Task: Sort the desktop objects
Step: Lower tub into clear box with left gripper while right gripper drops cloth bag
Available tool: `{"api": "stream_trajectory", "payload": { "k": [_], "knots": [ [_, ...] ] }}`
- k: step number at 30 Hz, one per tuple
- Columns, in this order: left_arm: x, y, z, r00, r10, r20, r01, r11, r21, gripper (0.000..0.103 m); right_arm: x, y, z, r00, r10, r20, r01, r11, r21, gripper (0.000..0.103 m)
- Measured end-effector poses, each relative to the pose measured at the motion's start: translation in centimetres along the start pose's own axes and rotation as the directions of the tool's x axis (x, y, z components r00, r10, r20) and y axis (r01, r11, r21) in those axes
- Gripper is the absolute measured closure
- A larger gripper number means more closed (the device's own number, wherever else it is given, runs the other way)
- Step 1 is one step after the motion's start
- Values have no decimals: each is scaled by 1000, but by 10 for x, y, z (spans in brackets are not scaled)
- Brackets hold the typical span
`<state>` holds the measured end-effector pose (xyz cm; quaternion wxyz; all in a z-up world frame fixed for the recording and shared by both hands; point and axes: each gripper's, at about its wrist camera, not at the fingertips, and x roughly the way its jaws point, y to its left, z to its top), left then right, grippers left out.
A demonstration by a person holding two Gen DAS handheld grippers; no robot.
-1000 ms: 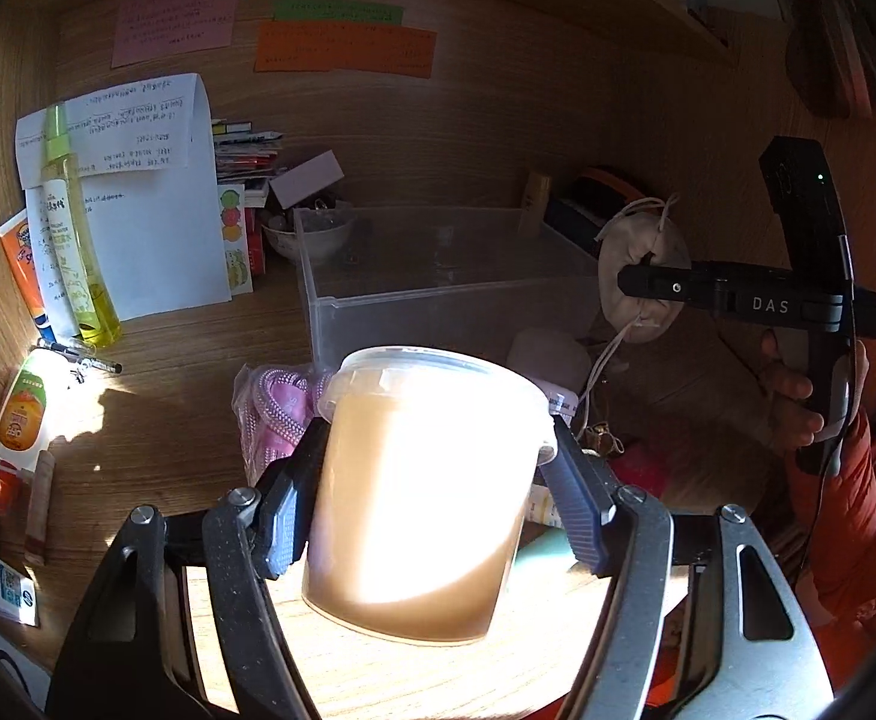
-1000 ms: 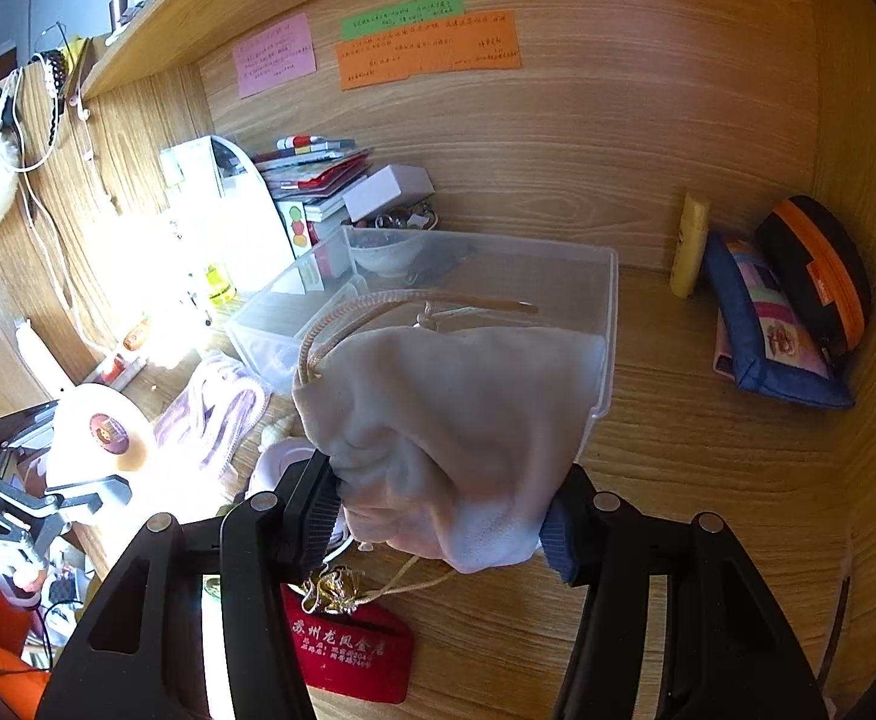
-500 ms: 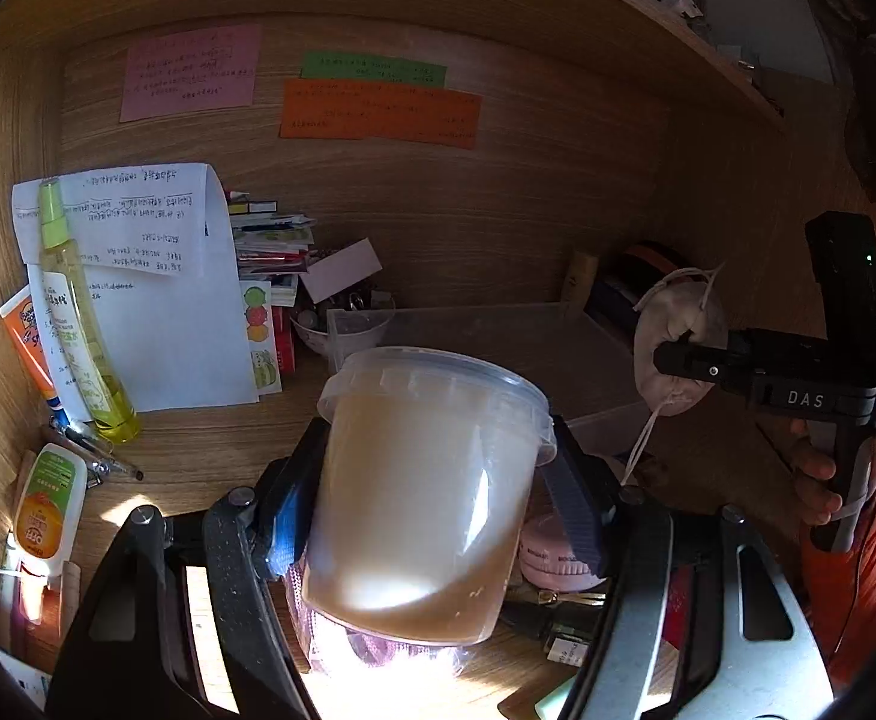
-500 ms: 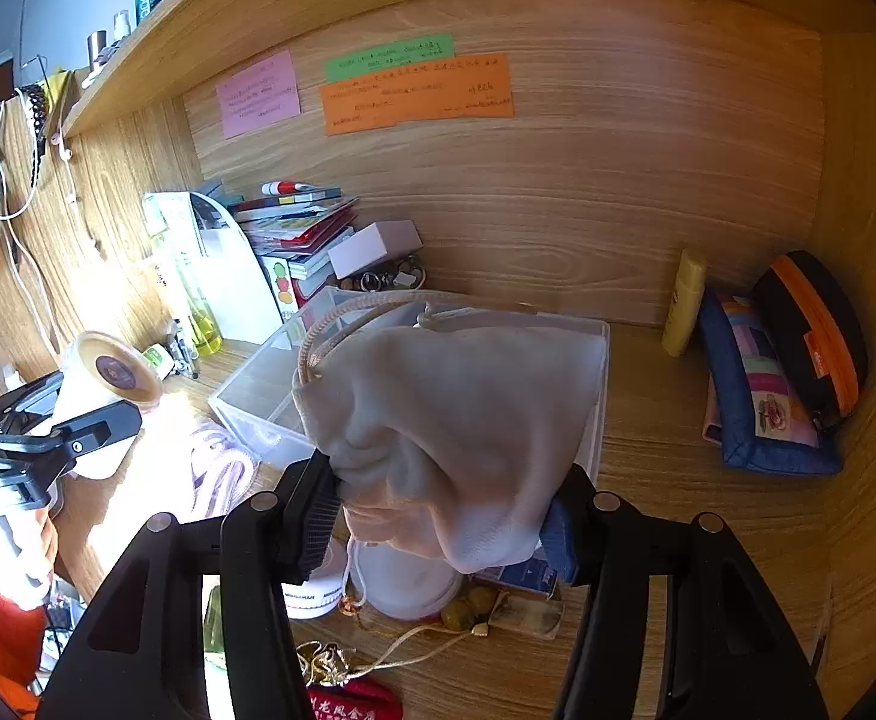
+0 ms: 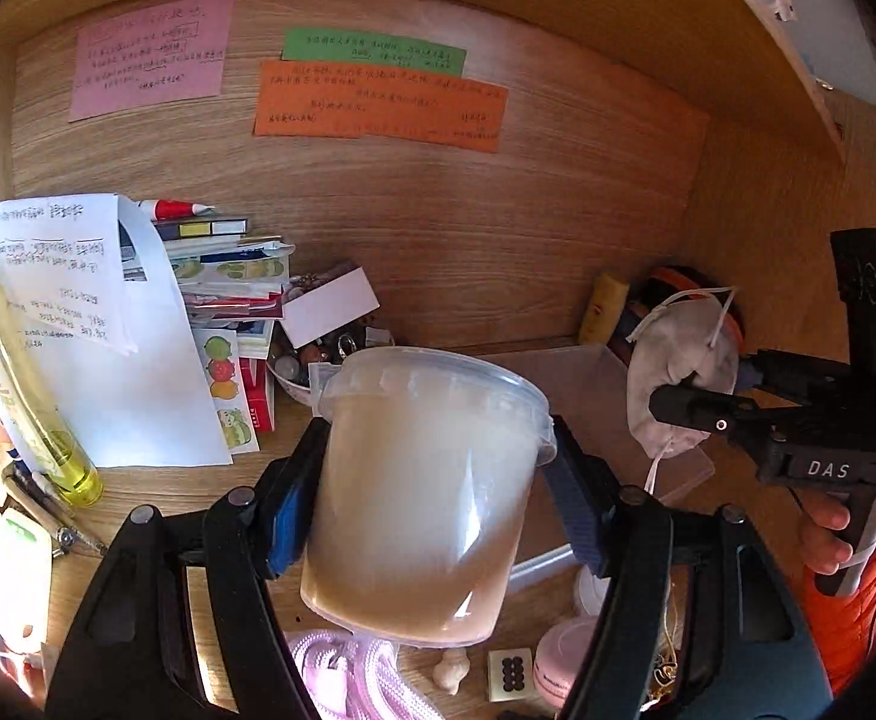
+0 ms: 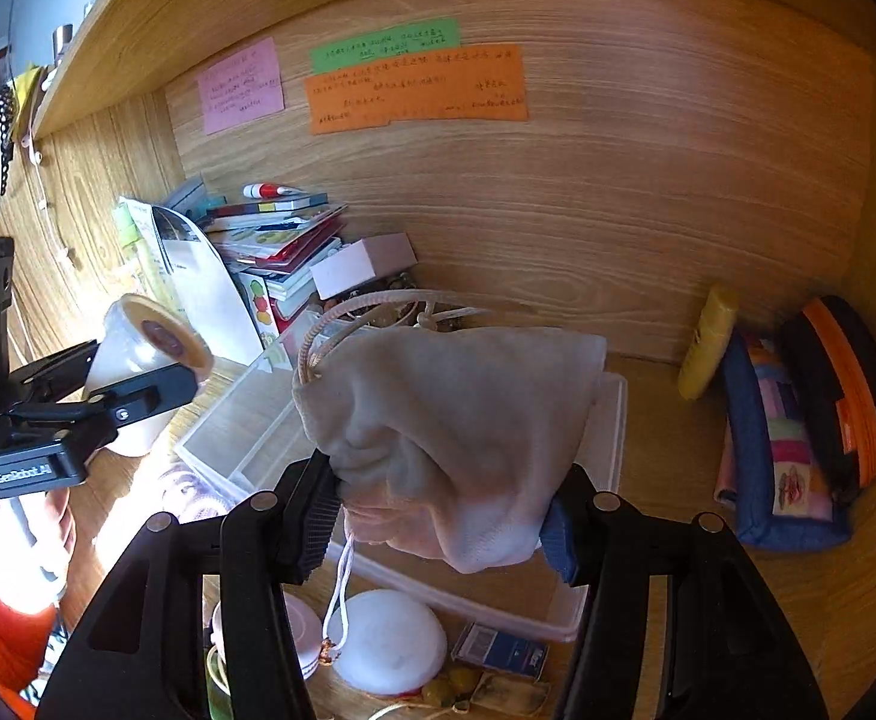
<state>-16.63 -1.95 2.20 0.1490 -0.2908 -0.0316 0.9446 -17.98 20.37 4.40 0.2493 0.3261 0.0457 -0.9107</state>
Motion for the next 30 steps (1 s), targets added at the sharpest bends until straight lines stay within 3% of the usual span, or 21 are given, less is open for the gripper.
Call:
{"api": "stream_trajectory", "payload": {
  "k": [5,17,30],
  "knots": [
    [29,4,3,999,-3,-53,2,1000,-20,35,19,0,3,999,3,-37,-3,1000,-21,51],
    [70,0,-14,985,-2,-173,2,1000,0,35,74,-25,-19,980,38,-196,-27,998,60,50],
    [78,-19,-25,980,59,-192,-37,993,115,36,79,-8,-26,977,-78,-198,73,997,-31,46]
  ]
}}
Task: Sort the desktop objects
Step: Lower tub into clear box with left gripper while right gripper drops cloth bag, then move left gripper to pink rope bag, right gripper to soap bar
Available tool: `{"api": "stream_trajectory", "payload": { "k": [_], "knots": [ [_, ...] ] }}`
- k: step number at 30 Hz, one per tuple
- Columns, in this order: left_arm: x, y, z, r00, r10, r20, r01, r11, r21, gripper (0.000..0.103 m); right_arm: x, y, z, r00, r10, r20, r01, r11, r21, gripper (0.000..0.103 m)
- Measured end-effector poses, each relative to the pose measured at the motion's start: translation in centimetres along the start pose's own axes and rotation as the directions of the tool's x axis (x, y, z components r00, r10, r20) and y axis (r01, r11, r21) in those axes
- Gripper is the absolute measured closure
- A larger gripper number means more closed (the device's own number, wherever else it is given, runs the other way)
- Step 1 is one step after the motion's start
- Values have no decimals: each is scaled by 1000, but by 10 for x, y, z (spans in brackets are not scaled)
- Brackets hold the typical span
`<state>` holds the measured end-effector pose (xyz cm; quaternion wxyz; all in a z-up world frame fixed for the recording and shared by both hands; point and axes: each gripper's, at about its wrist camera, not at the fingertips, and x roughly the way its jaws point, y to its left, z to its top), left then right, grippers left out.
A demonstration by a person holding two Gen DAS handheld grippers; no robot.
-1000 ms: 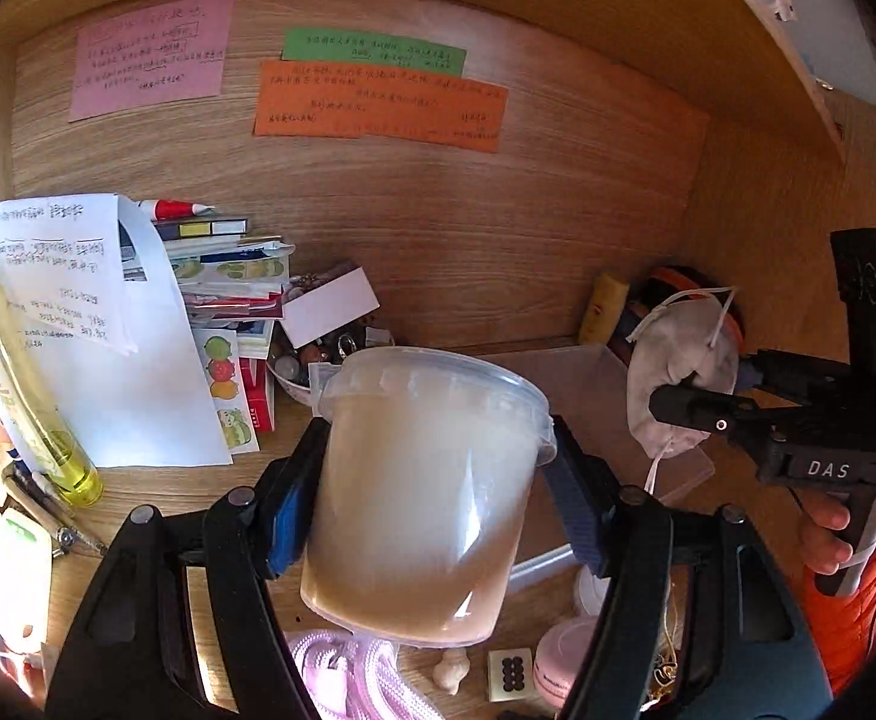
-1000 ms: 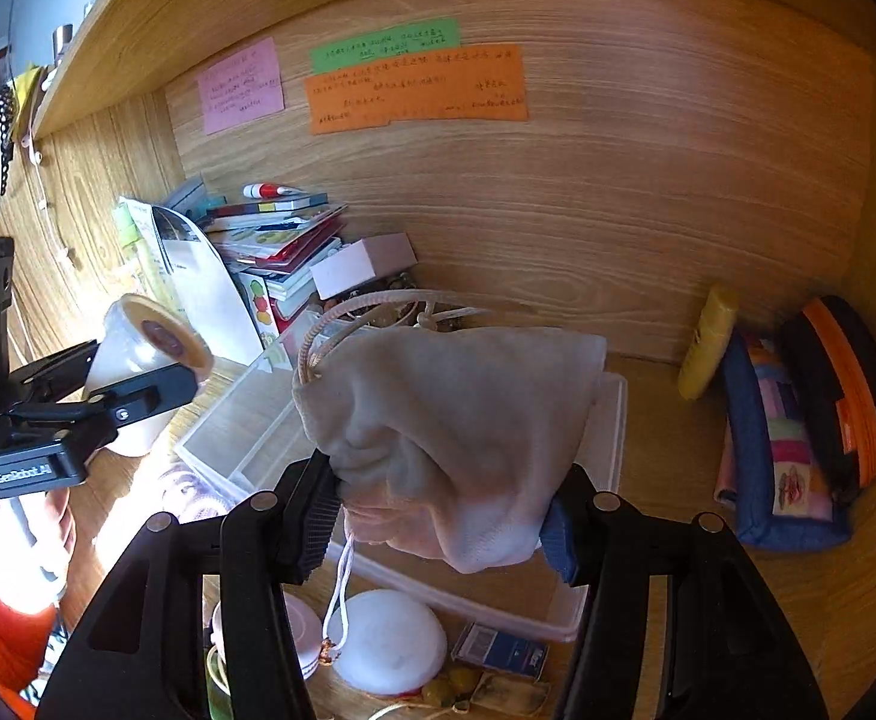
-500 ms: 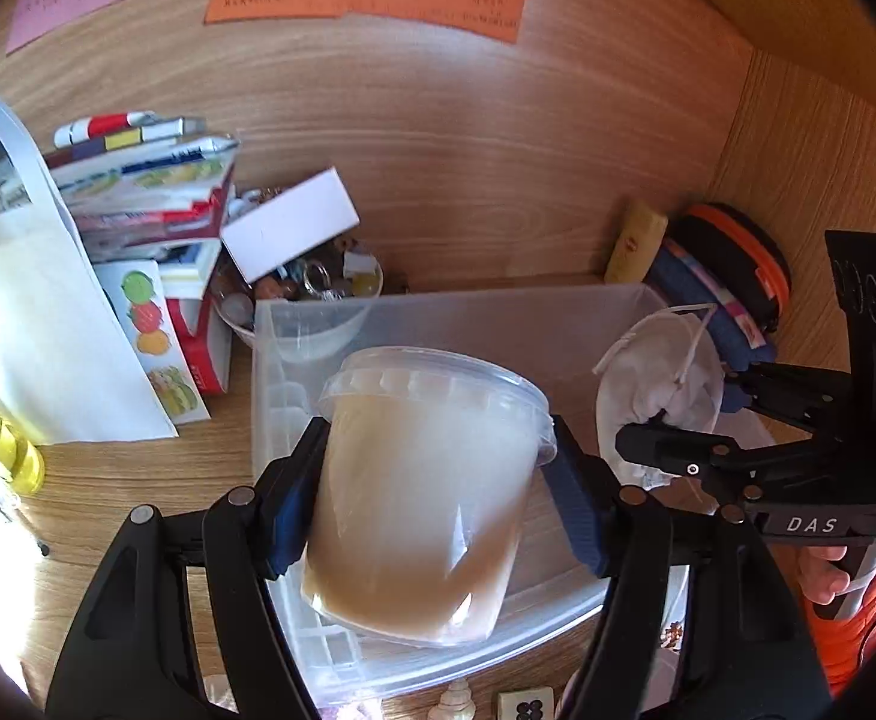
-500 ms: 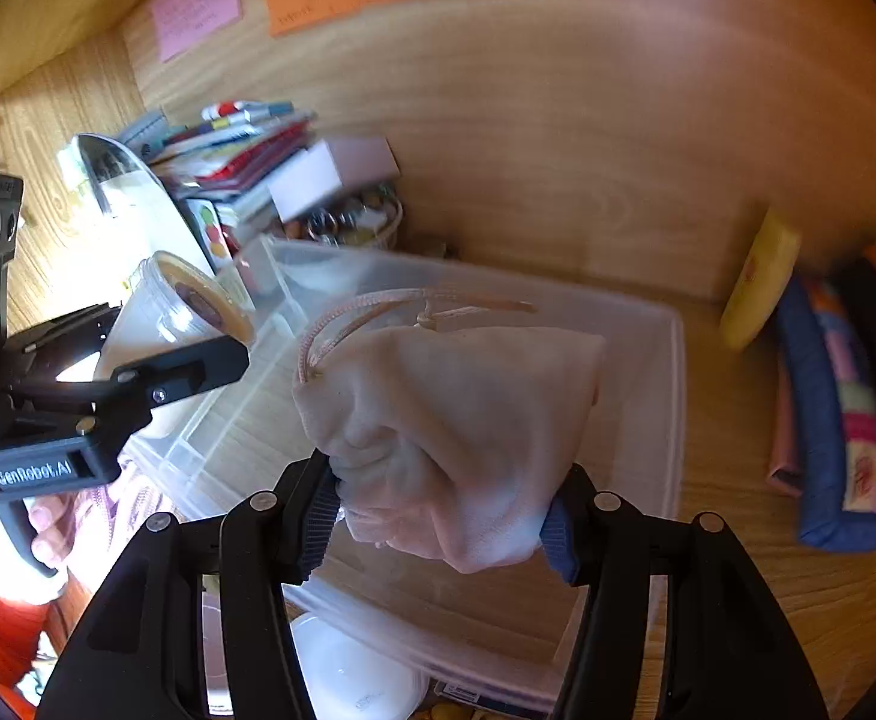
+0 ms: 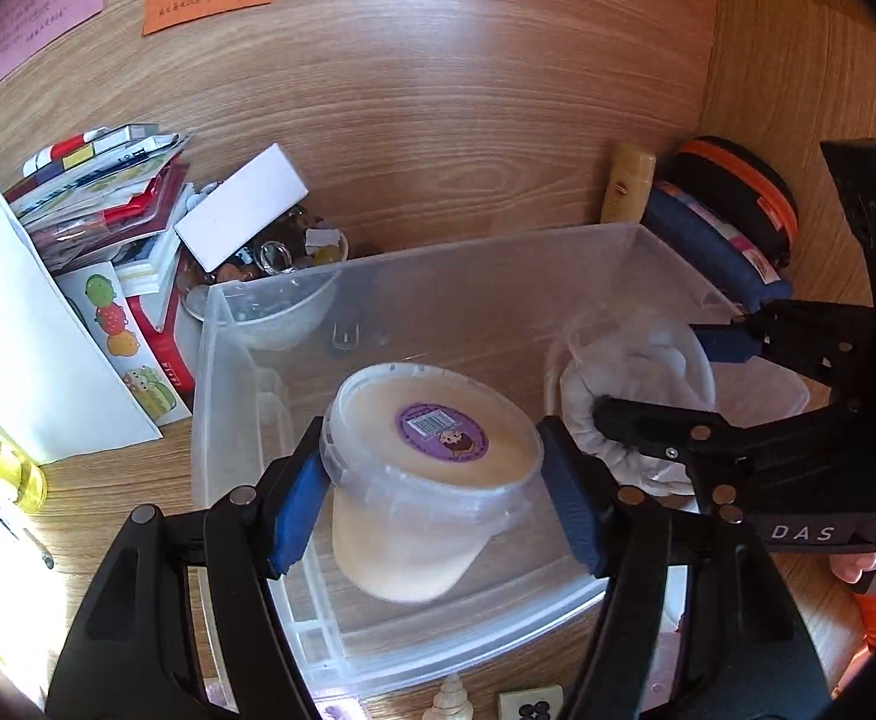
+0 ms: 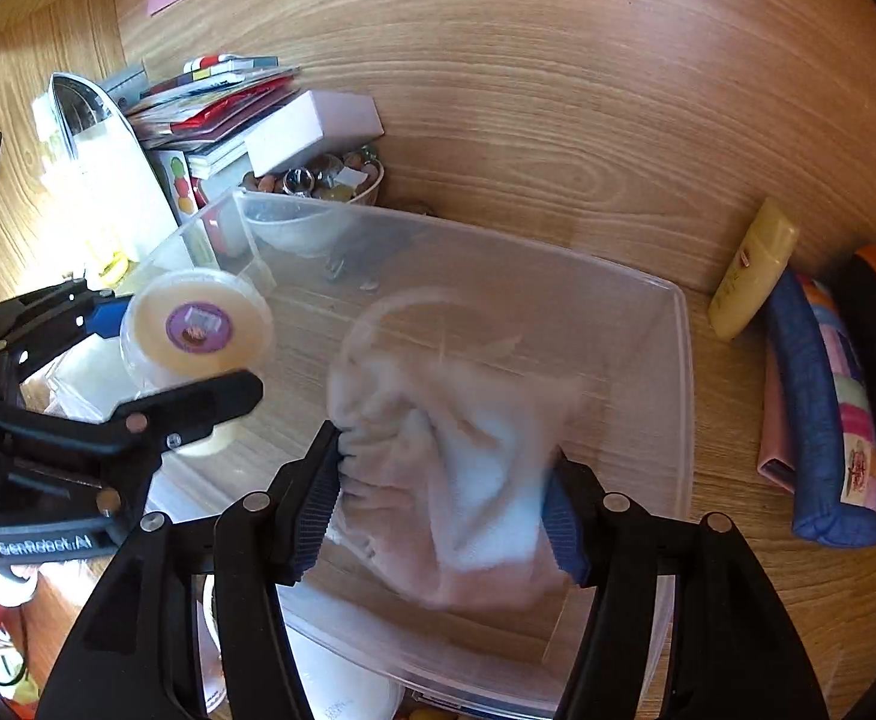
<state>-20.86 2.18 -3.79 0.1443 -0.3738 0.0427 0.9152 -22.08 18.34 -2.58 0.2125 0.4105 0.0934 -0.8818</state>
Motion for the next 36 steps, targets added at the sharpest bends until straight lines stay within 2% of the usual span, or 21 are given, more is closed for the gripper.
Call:
{"api": "stream_trajectory", "payload": {
  "k": [2,7,14,17,19,21,24,26,28,30,32,36],
  "knots": [
    [0,1,0,1000,3,1,-3,1000,0,36,0,0,0,1000,-1,0,1,1000,3,45],
    [3,1,-2,1000,6,2,-6,1000,2,36,1,-2,1,1000,-29,-4,29,999,19,35],
    [3,2,-3,1000,10,3,-10,1000,-5,35,0,-1,3,999,-41,-7,41,999,16,32],
    [-1,2,-3,999,28,23,-28,999,-16,28,-7,2,3,999,-48,4,48,999,-13,29],
    [-8,4,-3,998,38,51,-37,999,-24,20,-15,5,3,998,-60,31,61,997,-38,18],
    [-15,6,-2,996,34,79,-32,999,-31,13,-24,10,2,995,-72,68,77,995,-67,16],
    [-24,8,0,993,42,109,-39,999,-29,11,-34,13,2,994,-56,97,64,994,-86,15],
    [-32,7,1,990,71,121,-69,997,-24,11,-40,13,4,993,-60,107,68,994,-81,15],
    [-44,7,3,987,74,141,-72,997,-17,10,-47,9,6,992,-67,105,73,996,-58,15],
    [-59,11,4,983,66,172,-65,998,-13,1,-58,3,6,992,-60,112,62,998,-20,15],
    [-73,14,3,977,82,196,-83,997,-2,1,-71,-3,3,991,-51,125,50,999,8,15],
    [-92,26,-3,971,113,209,-114,993,-8,1,-93,-17,-8,984,-104,145,97,994,60,9]
  ]
}}
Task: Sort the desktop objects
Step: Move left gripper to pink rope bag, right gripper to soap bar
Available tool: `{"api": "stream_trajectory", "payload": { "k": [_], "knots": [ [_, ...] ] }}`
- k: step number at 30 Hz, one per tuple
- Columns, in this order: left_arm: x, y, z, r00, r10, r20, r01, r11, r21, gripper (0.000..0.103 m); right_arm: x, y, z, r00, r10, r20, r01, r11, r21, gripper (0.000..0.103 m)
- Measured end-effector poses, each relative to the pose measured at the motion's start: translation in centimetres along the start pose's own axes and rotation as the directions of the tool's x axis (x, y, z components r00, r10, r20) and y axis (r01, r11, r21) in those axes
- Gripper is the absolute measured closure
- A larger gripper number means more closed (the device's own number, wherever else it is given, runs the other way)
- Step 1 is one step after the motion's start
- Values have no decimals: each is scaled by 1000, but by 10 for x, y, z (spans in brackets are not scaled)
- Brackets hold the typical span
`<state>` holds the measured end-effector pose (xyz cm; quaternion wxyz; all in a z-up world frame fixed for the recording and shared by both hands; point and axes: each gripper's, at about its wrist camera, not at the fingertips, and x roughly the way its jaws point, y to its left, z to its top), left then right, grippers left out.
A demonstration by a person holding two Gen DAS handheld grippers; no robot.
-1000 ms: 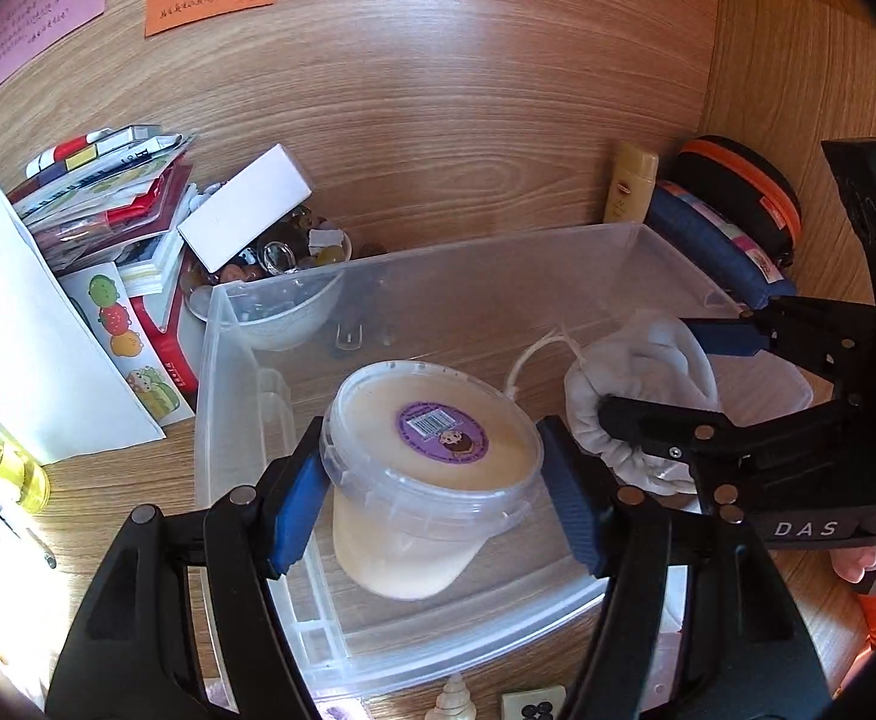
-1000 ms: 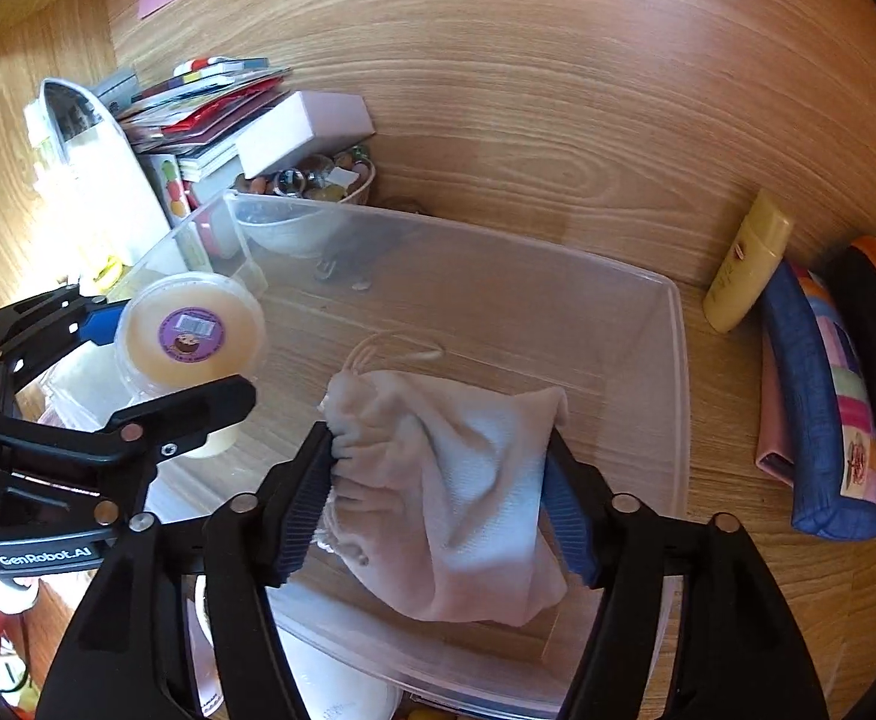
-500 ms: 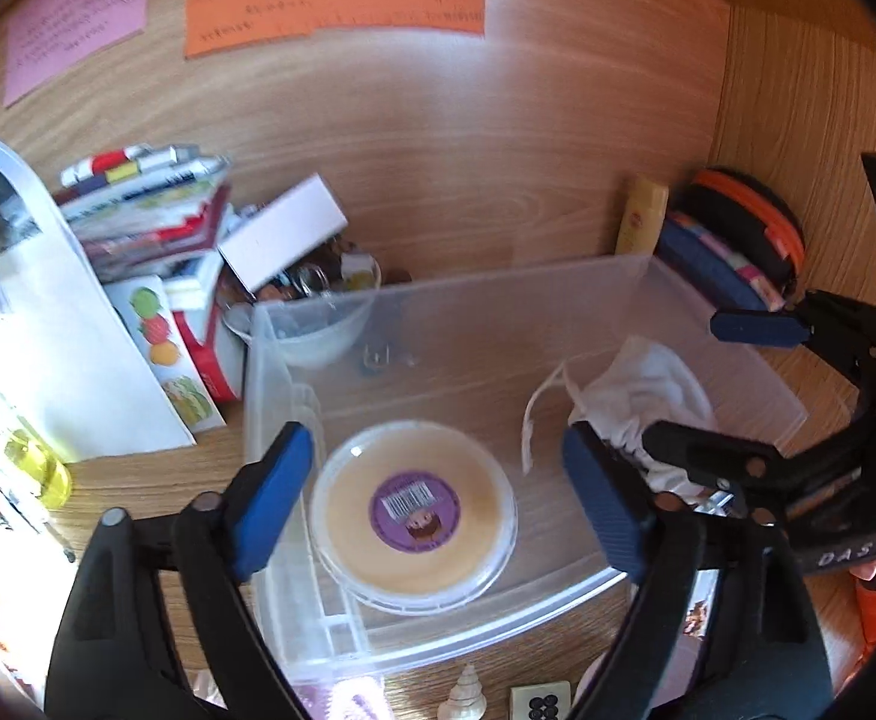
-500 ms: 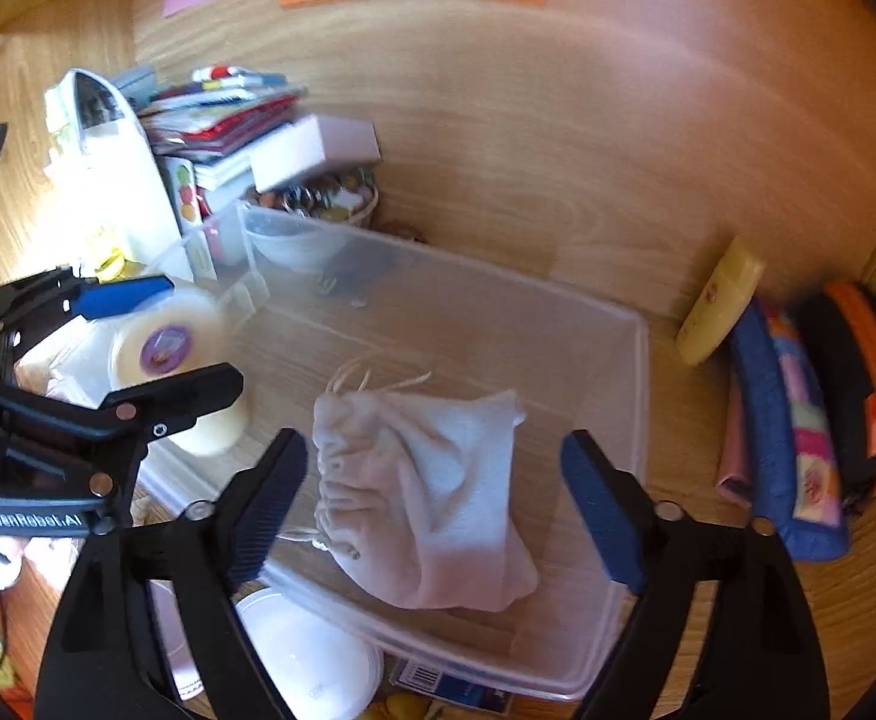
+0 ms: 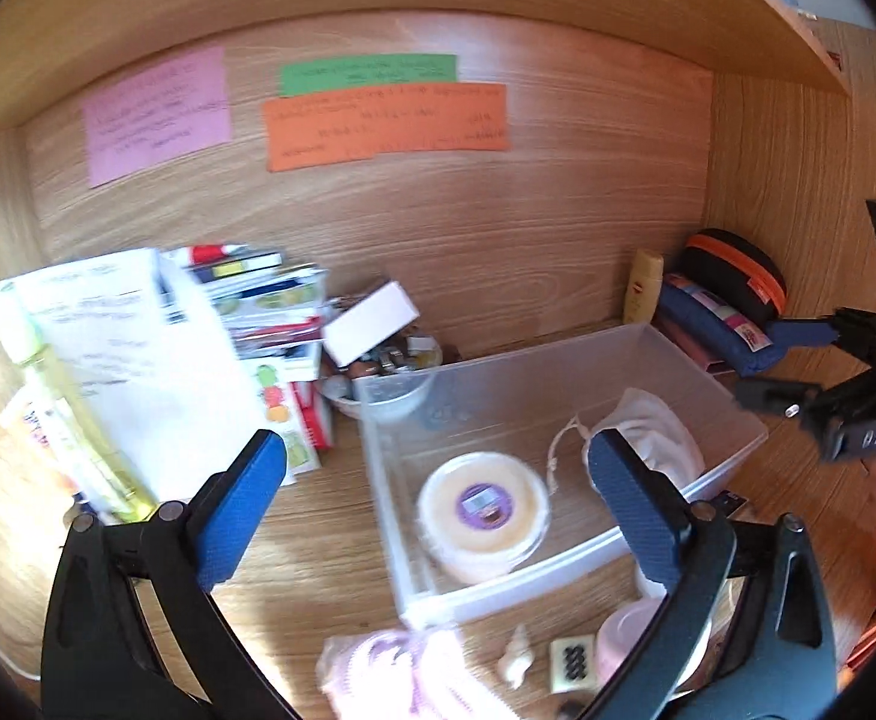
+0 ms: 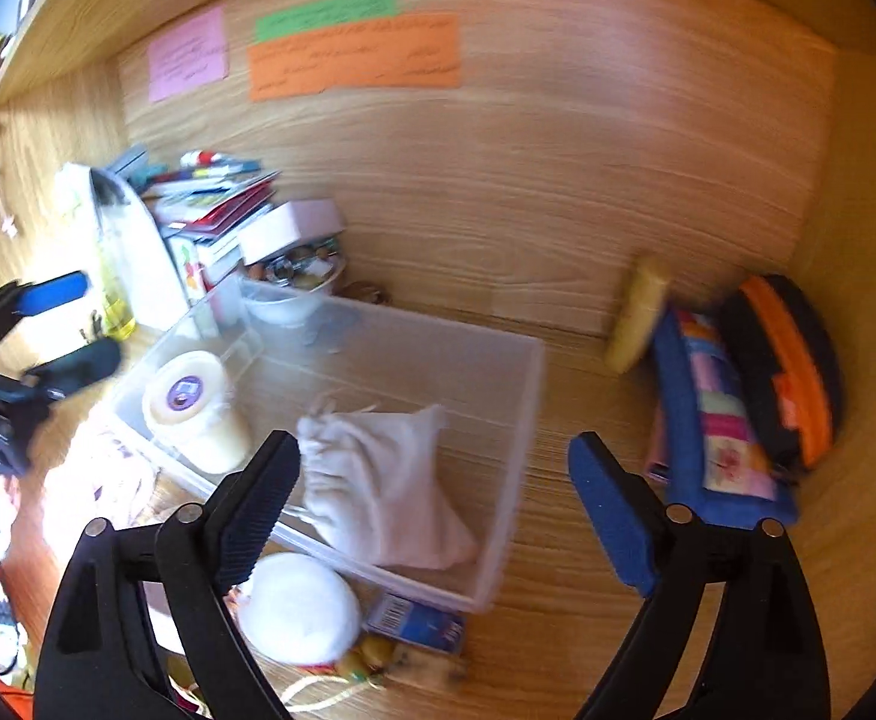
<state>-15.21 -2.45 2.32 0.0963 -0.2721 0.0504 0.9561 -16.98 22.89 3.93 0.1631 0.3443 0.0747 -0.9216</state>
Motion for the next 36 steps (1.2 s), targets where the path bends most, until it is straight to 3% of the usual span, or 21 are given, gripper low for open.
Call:
{"api": "stream_trajectory", "payload": {
  "k": [8,11,20,26,29,33,36],
  "knots": [
    [-8,28,-25,996,42,-79,-47,997,-64,1,-11,-21,-24,995,-101,-24,101,994,28,6],
    [-7,28,-38,992,68,-110,-75,995,-67,1,-10,-24,-33,994,-101,-33,101,995,21,6],
    [0,12,-91,959,71,-273,-84,996,-33,1,-9,-31,-71,987,-135,-89,136,991,4,6],
    [10,7,-108,939,-19,-345,-11,996,-86,1,-3,-30,-85,989,-118,-92,114,993,-38,7],
    [17,3,-113,935,-11,-356,-15,997,-72,1,2,-26,-90,989,-106,-103,101,993,-54,9],
    [28,9,-119,920,-21,-390,-16,996,-92,1,13,-20,-95,985,-77,-152,67,996,-64,27],
    [29,18,-124,913,-63,-403,9,991,-135,1,21,-14,-98,980,-84,-182,70,994,-81,35]
  ]
}}
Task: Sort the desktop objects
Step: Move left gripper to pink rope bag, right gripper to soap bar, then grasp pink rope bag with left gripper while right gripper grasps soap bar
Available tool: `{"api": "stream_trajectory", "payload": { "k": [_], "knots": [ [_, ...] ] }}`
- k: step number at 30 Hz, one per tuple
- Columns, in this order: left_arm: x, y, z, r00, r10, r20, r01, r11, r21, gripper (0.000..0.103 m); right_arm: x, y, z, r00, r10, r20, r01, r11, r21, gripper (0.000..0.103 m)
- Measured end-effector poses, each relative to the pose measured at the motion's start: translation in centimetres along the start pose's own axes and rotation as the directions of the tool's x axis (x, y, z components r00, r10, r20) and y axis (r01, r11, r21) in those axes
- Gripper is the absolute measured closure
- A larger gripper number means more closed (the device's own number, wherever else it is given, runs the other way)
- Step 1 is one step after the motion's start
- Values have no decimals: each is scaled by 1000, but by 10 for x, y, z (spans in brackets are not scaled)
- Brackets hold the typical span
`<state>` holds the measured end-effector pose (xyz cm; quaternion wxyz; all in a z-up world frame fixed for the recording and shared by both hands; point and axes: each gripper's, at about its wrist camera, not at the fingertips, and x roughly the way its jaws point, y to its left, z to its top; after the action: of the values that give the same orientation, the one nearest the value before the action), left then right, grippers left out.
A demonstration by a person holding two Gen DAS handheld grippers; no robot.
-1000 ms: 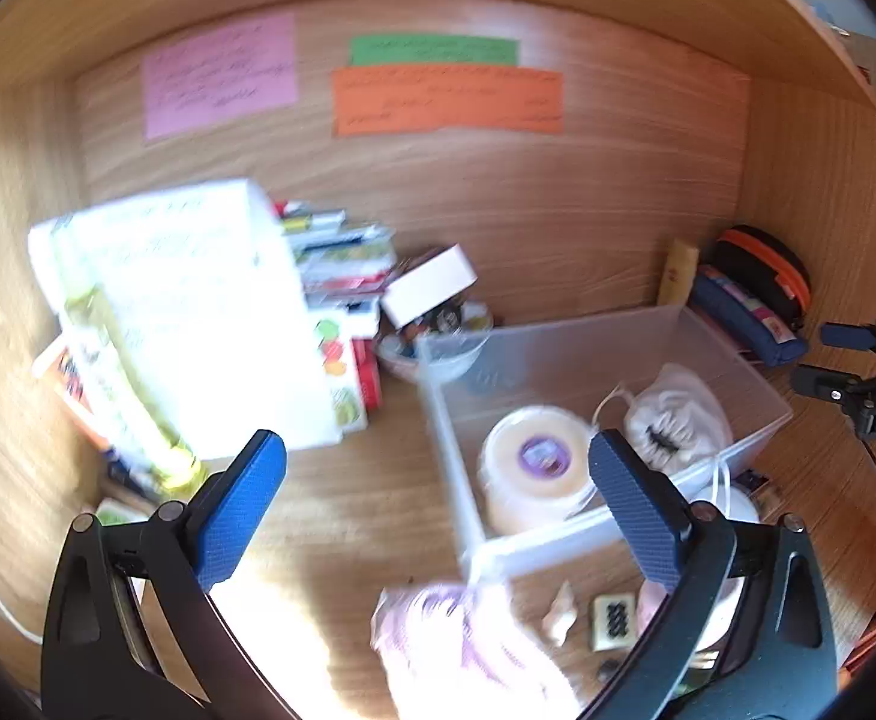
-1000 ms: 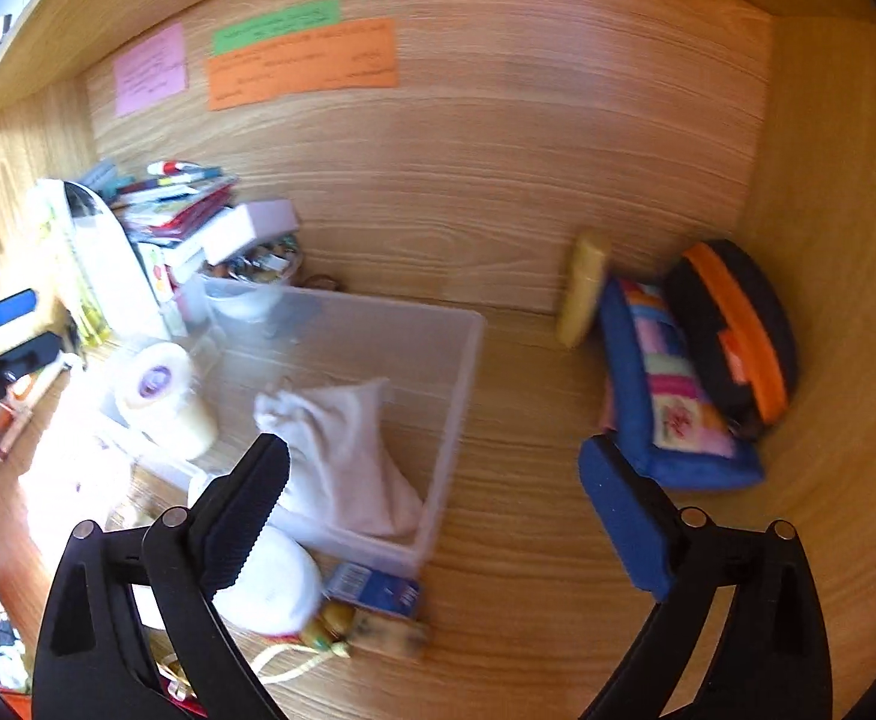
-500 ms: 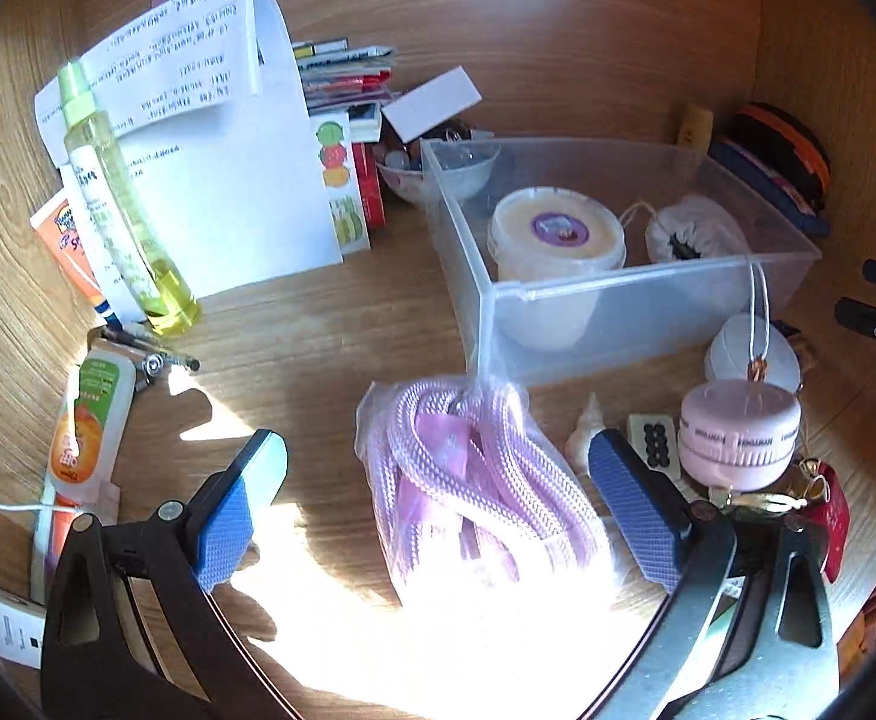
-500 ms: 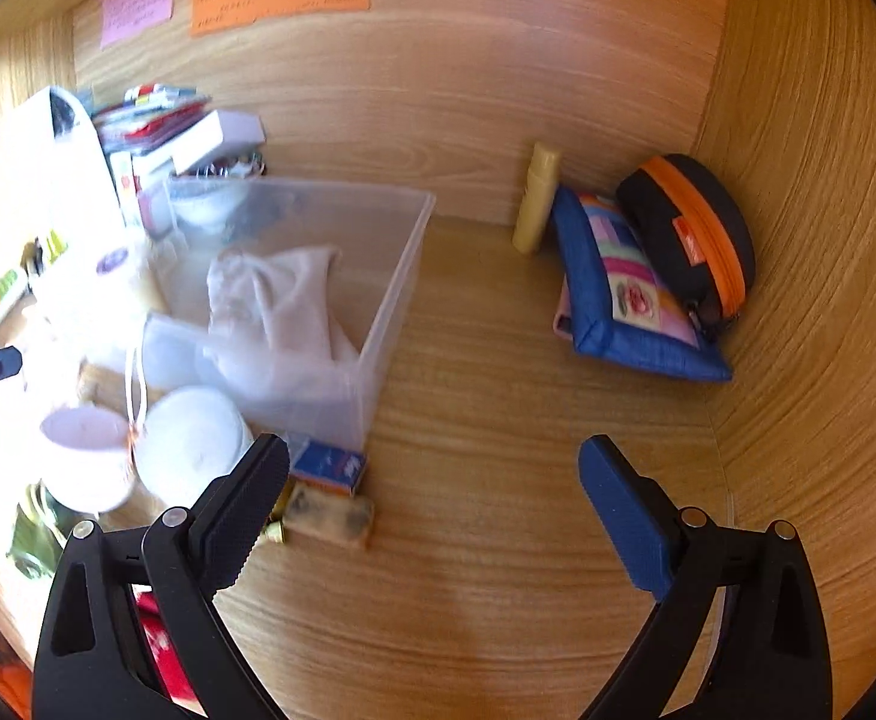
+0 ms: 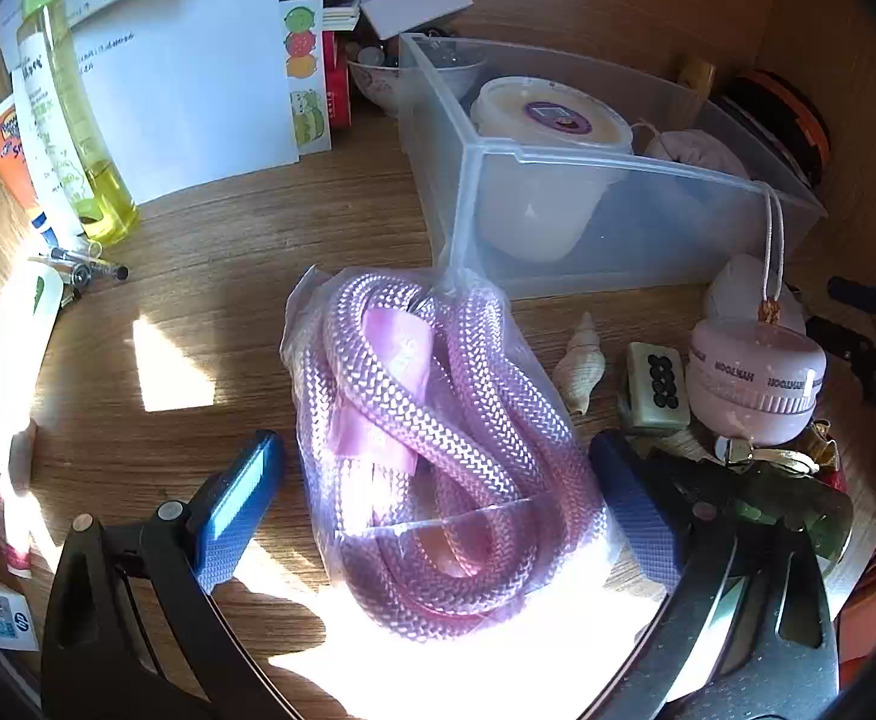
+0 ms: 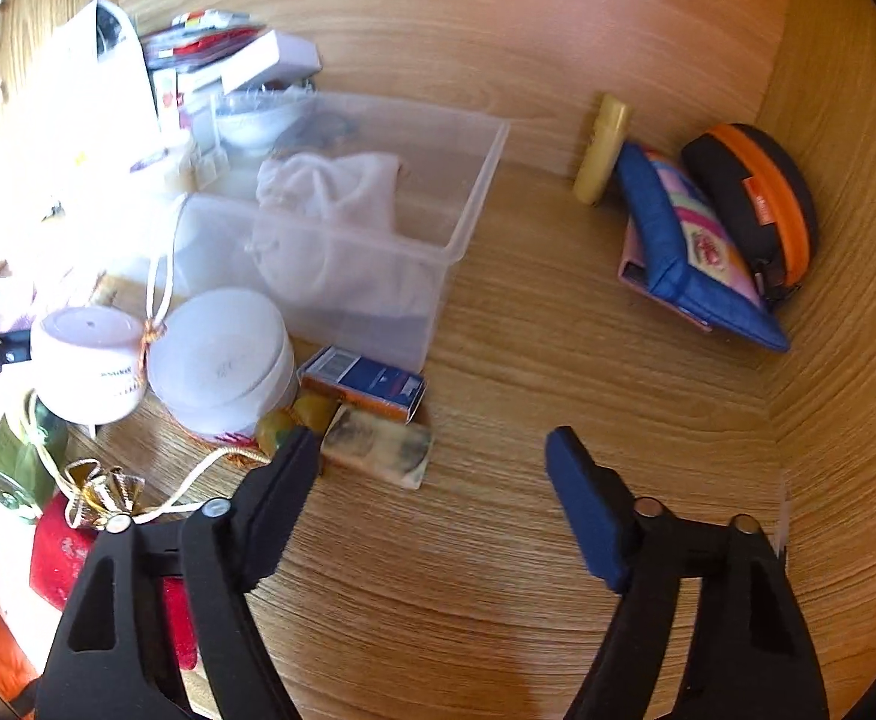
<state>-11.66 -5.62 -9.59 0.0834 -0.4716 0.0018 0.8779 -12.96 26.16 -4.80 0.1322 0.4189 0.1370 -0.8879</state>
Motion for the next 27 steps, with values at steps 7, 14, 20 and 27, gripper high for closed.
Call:
{"api": "stream_trajectory", "payload": {
  "k": [7,14,20,27],
  "knots": [
    [-5,15,-8,999,52,9,-52,999,15,1,7,8,2,1000,11,-22,-11,1000,-6,38],
    [-10,25,-9,997,74,25,-74,997,2,1,5,-3,2,999,-2,-34,3,1000,17,47],
    [-6,16,0,997,68,39,-69,997,25,1,6,-7,3,999,7,-42,-6,1000,23,49],
    [9,15,7,996,91,12,-91,995,34,1,20,4,9,997,37,-61,-38,999,-12,56]
  ]
}}
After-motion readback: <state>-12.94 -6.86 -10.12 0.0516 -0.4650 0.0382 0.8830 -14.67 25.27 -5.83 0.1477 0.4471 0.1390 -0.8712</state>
